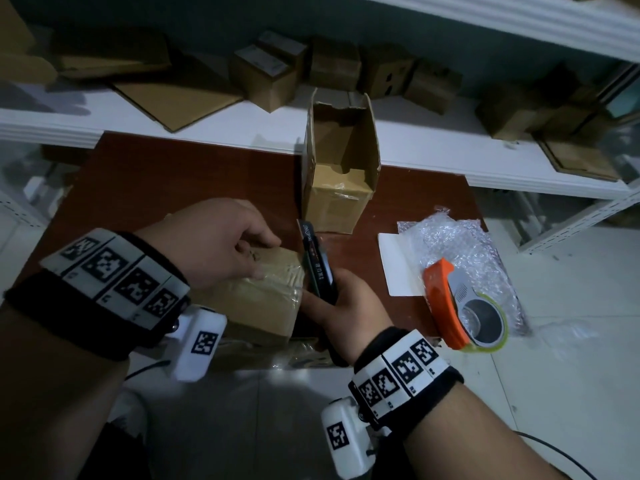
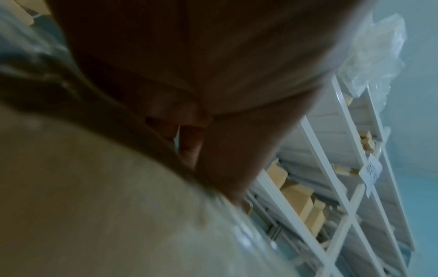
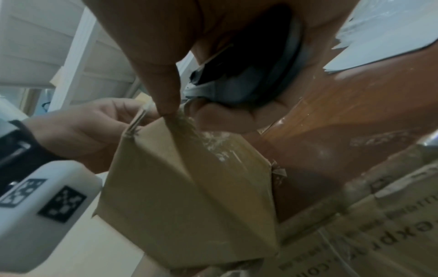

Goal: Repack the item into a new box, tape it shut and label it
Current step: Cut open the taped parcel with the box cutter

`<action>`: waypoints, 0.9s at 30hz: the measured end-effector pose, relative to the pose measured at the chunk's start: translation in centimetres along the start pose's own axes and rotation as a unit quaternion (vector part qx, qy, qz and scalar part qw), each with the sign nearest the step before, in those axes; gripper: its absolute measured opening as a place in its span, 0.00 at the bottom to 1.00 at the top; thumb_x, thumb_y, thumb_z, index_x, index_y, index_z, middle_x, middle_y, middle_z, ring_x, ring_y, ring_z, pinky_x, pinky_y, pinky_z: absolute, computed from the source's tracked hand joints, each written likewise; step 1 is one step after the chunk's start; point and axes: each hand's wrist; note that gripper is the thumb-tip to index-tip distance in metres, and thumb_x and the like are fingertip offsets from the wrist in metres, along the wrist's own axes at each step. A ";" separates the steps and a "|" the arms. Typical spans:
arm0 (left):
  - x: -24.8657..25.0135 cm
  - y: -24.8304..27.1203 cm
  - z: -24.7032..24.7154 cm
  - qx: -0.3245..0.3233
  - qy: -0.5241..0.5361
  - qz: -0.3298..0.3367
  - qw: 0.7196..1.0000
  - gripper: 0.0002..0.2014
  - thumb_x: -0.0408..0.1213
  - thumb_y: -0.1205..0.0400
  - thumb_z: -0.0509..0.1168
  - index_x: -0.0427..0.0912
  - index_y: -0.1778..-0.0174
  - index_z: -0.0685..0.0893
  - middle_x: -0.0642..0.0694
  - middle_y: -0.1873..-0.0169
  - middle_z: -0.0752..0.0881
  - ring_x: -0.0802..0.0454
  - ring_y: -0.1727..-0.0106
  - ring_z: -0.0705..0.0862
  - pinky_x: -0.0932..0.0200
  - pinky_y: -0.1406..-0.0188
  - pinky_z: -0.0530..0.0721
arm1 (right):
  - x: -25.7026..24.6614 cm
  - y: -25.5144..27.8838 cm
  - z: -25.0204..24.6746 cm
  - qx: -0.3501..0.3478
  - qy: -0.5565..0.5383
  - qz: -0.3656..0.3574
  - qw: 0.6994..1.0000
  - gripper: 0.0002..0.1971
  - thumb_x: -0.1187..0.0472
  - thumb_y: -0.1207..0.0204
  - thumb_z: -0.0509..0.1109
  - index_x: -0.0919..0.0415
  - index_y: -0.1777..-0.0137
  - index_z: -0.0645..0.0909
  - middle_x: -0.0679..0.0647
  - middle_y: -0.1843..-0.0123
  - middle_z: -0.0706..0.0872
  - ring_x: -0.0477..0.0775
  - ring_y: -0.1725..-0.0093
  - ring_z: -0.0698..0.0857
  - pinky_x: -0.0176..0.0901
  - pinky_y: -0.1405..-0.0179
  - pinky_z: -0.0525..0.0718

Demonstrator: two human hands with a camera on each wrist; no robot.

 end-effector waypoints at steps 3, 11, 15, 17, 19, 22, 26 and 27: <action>-0.6 -0.1 -0.3 -0.031 -0.009 0.027 0.999 0.22 0.41 0.28 0.81 0.62 0.40 0.87 0.67 0.43 0.80 0.68 0.41 0.79 0.77 0.46 0.72 | 0.4 -0.3 0.2 0.015 0.005 0.009 1.000 0.09 0.54 0.22 0.78 0.50 0.53 0.79 0.57 0.59 0.88 0.55 0.69 0.88 0.43 0.78 0.84; -0.5 0.1 -0.2 -0.042 -0.017 0.000 0.999 0.24 0.46 0.29 0.81 0.69 0.40 0.84 0.69 0.45 0.82 0.67 0.44 0.80 0.71 0.51 0.76 | 0.9 -0.6 0.7 0.028 0.008 0.001 1.000 0.09 0.52 0.22 0.77 0.48 0.53 0.79 0.57 0.60 0.88 0.57 0.70 0.87 0.45 0.76 0.84; 0.3 0.6 0.0 -0.025 -0.060 -0.003 0.998 0.23 0.44 0.25 0.78 0.66 0.35 0.83 0.67 0.42 0.83 0.67 0.43 0.80 0.69 0.49 0.76 | 1.0 -0.5 0.0 0.039 0.089 -0.029 0.995 0.12 0.46 0.24 0.78 0.46 0.55 0.76 0.49 0.61 0.85 0.52 0.63 0.86 0.46 0.67 0.86; 0.6 0.7 0.2 -0.031 -0.084 0.002 0.996 0.23 0.45 0.25 0.77 0.66 0.34 0.82 0.67 0.41 0.83 0.66 0.42 0.79 0.61 0.39 0.79 | 1.0 -0.4 -0.3 0.046 0.116 -0.040 0.991 0.15 0.44 0.26 0.79 0.44 0.58 0.74 0.45 0.63 0.82 0.48 0.64 0.84 0.44 0.66 0.84; 0.8 0.8 0.2 -0.040 -0.096 0.002 0.995 0.23 0.47 0.26 0.78 0.69 0.37 0.81 0.69 0.43 0.82 0.65 0.42 0.79 0.55 0.36 0.79 | 1.1 -0.2 -0.3 0.042 0.114 -0.039 0.992 0.15 0.43 0.27 0.80 0.45 0.58 0.75 0.47 0.63 0.83 0.48 0.64 0.84 0.45 0.66 0.85; 1.0 1.0 0.2 -0.036 -0.079 -0.004 0.996 0.23 0.46 0.29 0.81 0.67 0.42 0.81 0.70 0.49 0.80 0.68 0.46 0.78 0.68 0.50 0.77 | 1.1 0.0 0.0 0.032 0.113 -0.034 0.992 0.14 0.42 0.24 0.77 0.46 0.55 0.77 0.48 0.62 0.86 0.50 0.64 0.86 0.45 0.67 0.87; 1.4 0.7 0.1 -0.031 -0.128 -0.010 0.991 0.23 0.46 0.29 0.80 0.65 0.40 0.81 0.65 0.44 0.82 0.62 0.43 0.79 0.62 0.46 0.80 | 0.4 -0.2 0.0 0.034 0.142 -0.028 0.989 0.15 0.40 0.24 0.75 0.45 0.48 0.77 0.43 0.60 0.84 0.50 0.56 0.88 0.47 0.60 0.89; 1.5 0.5 0.0 -0.031 -0.149 -0.006 0.988 0.23 0.46 0.28 0.79 0.64 0.39 0.82 0.63 0.42 0.83 0.61 0.43 0.80 0.62 0.46 0.80 | 0.1 -0.3 -0.1 0.031 0.140 -0.020 0.989 0.15 0.39 0.24 0.75 0.44 0.47 0.76 0.42 0.59 0.84 0.50 0.55 0.89 0.49 0.58 0.90</action>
Point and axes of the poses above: each hand's wrist, its own y-axis away from the middle knuckle, its own z-axis out of the palm, x = y × z
